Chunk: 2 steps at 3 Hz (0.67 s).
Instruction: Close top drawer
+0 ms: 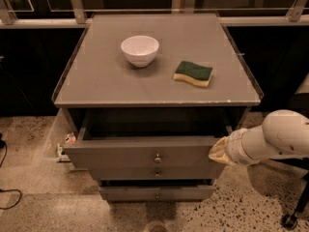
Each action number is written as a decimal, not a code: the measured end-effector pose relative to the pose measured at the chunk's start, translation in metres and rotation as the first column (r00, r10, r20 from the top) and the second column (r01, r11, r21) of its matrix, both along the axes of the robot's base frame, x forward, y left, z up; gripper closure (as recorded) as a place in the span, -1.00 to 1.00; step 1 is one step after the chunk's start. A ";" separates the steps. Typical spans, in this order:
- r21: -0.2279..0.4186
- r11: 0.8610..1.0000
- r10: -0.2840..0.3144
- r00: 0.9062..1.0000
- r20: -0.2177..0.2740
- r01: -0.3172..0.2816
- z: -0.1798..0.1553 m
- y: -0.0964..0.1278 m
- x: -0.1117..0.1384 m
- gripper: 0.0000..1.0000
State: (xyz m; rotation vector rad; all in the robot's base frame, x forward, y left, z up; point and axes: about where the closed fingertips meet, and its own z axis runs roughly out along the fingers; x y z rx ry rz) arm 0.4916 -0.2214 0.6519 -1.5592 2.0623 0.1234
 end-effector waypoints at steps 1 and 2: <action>0.000 1.000 0.000 1.000 0.000 0.000 0.000 0.000 0.000 0.20; 0.000 1.000 0.000 1.000 0.000 0.000 0.000 0.000 0.000 -0.25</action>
Offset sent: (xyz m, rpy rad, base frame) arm 0.0000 0.0000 0.0000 0.0000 0.0000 0.0000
